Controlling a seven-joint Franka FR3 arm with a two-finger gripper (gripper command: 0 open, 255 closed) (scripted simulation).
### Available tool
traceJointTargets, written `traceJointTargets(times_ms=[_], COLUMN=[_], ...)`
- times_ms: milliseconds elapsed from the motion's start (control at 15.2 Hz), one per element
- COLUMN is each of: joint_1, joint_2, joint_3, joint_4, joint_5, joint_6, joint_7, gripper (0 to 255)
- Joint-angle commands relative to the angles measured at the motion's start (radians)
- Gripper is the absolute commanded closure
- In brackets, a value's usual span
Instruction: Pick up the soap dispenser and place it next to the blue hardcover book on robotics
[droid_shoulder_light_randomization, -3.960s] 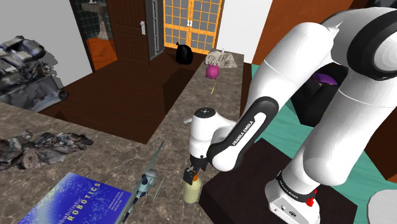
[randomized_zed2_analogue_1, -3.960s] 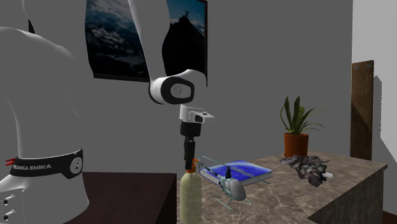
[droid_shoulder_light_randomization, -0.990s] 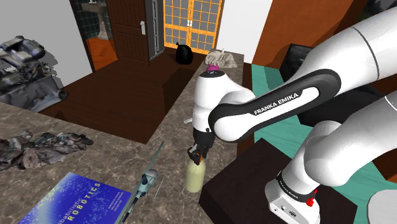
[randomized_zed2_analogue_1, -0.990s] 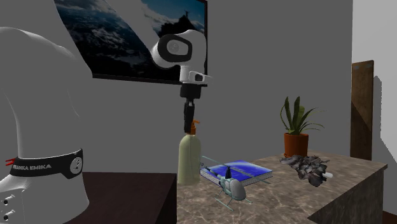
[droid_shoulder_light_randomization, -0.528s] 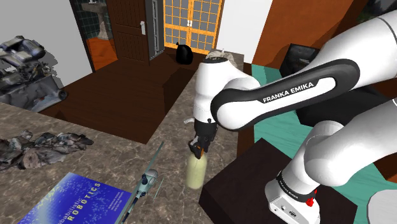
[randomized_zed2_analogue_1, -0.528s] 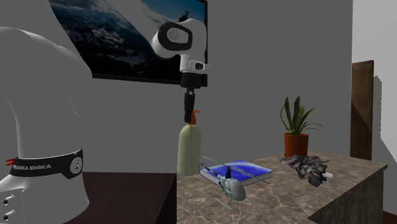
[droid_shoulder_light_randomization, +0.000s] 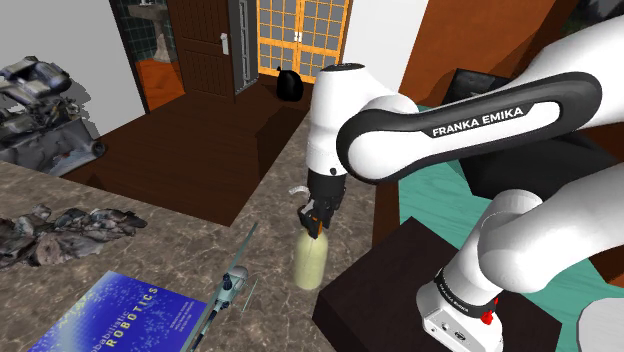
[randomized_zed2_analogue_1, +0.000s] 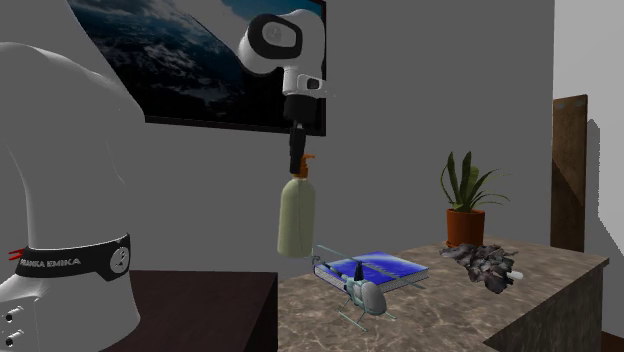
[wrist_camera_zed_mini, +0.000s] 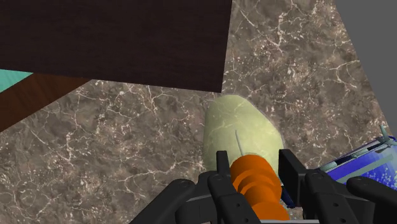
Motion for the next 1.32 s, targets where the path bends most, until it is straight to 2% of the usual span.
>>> traceJointTargets(times_ms=[0,924,990,1254], joint_1=[0.002,-0.004,-0.004,-0.035], joint_2=[-0.015,-0.072,-0.073,0.096], joint_3=[-0.005,-0.046,-0.047,-0.001], joint_4=[0.017,0.164,0.168,0.24], joint_5=[-0.001,-0.026,-0.027,-0.062], joint_6=[-0.032,-0.235,-0.24,-0.141], joint_7=[0.004,0.018,0.019,0.046], gripper=[255,255,255,255])
